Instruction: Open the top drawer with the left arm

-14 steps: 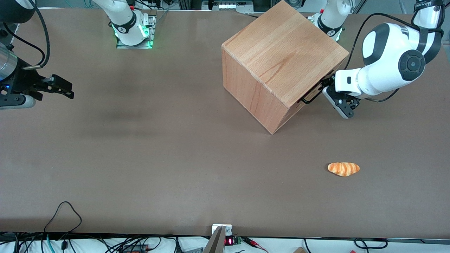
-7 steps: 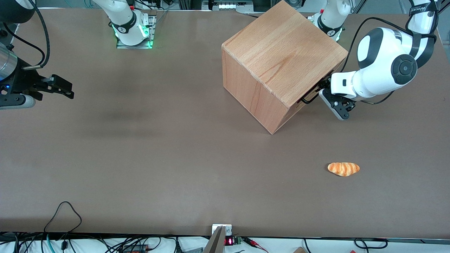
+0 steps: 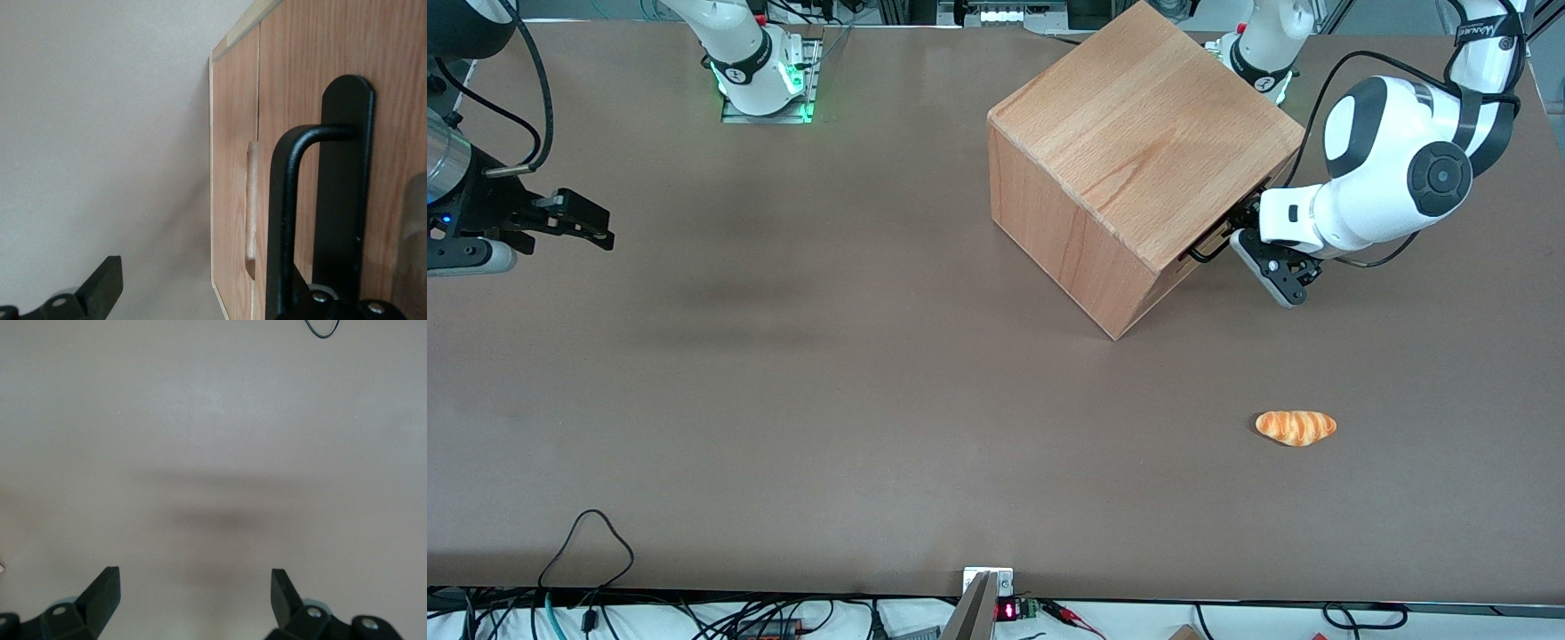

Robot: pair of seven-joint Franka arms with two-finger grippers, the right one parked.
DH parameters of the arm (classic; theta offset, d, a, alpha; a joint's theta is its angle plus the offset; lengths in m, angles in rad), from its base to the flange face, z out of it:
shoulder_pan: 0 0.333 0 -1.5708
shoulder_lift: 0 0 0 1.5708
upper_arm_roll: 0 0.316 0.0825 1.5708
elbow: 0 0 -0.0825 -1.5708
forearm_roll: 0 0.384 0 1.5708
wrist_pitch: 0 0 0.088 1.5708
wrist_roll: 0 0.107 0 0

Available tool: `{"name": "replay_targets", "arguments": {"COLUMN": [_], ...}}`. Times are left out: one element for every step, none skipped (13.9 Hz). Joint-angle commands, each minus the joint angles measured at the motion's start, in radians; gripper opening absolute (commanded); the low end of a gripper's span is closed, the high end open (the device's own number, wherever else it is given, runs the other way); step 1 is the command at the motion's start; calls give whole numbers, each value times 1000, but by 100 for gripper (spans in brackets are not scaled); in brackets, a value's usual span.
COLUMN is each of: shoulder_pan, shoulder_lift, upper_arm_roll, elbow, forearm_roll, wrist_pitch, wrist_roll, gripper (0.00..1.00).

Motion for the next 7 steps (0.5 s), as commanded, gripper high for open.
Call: {"name": "replay_targets", "arguments": {"shoulder_pan": [0, 0, 0, 2, 3, 5, 6], "shoulder_lift": [18, 24, 26, 32, 38, 41, 47], "upper_arm_roll": [0, 0, 2, 2, 4, 8, 13], "elbow": [-10, -9, -9, -9, -9, -9, -10], "forearm_roll": [-34, -32, -29, -29, -31, -29, -28], "wrist_pitch": [54, 66, 87, 104, 120, 152, 189], "wrist_roll": [23, 21, 18, 14, 12, 12, 12], "gripper": [100, 100, 100, 100, 100, 100, 100]}}
